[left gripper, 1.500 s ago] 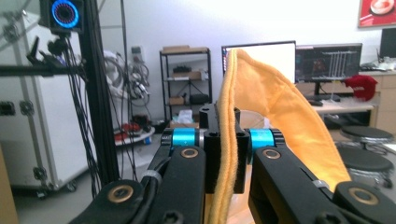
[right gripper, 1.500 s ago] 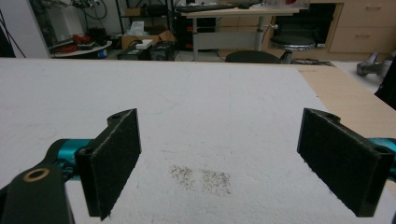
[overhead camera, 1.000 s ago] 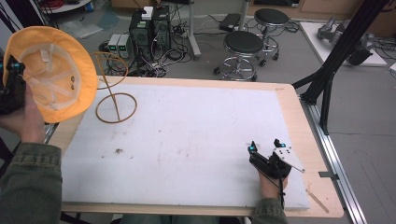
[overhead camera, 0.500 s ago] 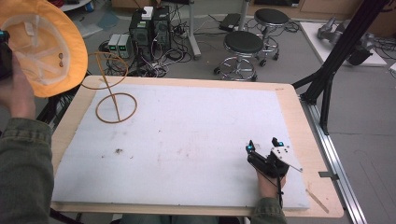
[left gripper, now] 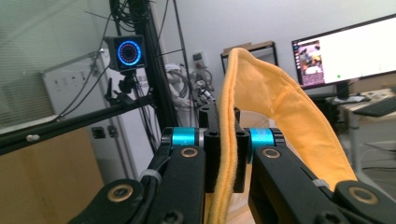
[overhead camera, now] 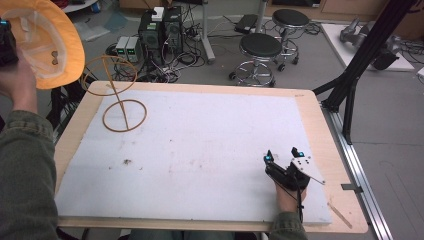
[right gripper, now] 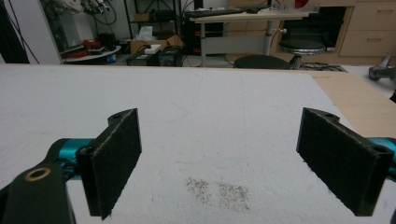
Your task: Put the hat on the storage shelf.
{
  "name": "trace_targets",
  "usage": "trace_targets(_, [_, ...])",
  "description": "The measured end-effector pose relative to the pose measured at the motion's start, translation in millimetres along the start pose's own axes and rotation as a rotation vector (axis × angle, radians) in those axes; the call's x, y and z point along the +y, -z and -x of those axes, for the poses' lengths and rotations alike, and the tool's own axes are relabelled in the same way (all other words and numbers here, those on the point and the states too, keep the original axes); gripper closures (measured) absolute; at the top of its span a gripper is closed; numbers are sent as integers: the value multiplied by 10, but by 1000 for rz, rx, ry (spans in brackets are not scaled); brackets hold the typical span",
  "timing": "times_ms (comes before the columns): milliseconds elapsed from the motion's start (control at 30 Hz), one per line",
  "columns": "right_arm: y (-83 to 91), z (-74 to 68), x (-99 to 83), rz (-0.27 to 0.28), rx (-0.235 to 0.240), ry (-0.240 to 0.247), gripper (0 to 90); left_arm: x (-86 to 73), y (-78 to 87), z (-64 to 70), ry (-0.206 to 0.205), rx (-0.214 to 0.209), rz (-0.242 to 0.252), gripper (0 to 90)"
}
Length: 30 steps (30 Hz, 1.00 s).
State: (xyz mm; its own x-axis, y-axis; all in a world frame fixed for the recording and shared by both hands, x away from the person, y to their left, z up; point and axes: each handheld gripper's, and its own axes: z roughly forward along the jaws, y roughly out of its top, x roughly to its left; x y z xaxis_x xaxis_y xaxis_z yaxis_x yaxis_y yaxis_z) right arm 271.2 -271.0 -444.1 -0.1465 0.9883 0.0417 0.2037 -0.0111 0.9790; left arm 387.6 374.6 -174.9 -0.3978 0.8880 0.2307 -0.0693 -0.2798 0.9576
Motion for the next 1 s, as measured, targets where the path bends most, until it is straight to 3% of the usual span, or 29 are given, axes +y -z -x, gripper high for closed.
trace_targets(133, [-5,2,-1,-1,-3,-4,129,-39,-34,63,-64,16,-8,882])
trace_targets(167, [-4,2,-1,-1,-3,-4,129,-39,-34,63,-64,16,-8,882])
trace_targets(200, [-4,3,-1,1,-3,-3,129,-63,-37,131,-104,18,-6,882])
trace_targets(233, [0,2,0,0,-3,-3,129,-74,-38,173,-119,16,-2,882])
trace_targets(367, [17,-1,9,21,4,-5,129,-96,-37,330,-188,-4,10,883])
trace_targets(500, [22,-1,11,24,2,-15,129,-112,-25,485,-226,-35,13,883])
trace_targets(667, [28,3,14,29,5,-17,129,-114,18,662,-245,-91,10,882])
trace_targets(767, [30,3,15,36,7,-17,129,-125,39,839,-244,-158,0,883])
trace_targets(833, [30,4,16,35,6,-19,129,-121,47,876,-243,-178,3,882])
trace_targets(933, [26,9,15,34,2,-21,129,-104,80,1016,-228,-251,5,882])
trace_targets(967, [25,11,15,35,2,-20,129,-104,80,1016,-228,-251,5,882])
trace_targets(1000, [26,9,14,33,1,-22,129,-104,91,1073,-219,-297,6,882])
